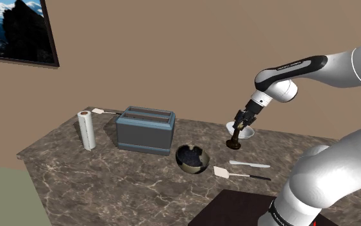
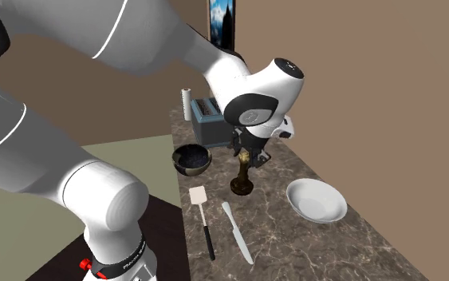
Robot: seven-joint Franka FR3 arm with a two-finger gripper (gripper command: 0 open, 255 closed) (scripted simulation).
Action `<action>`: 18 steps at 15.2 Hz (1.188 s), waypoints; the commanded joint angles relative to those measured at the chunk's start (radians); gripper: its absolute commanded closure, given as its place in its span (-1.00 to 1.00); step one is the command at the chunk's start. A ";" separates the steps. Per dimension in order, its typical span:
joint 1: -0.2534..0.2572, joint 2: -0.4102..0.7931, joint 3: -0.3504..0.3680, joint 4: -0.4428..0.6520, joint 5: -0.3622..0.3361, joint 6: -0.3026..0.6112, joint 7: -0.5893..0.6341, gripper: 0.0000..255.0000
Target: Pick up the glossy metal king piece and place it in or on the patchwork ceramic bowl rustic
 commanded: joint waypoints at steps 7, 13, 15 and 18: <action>-0.024 -0.060 0.045 0.065 -0.028 -0.113 0.062 1.00; -0.031 -0.089 0.071 0.122 -0.037 -0.193 0.097 1.00; -0.032 -0.097 0.078 0.142 -0.038 -0.219 0.108 1.00; -0.030 -0.117 0.108 0.140 -0.035 -0.230 0.142 1.00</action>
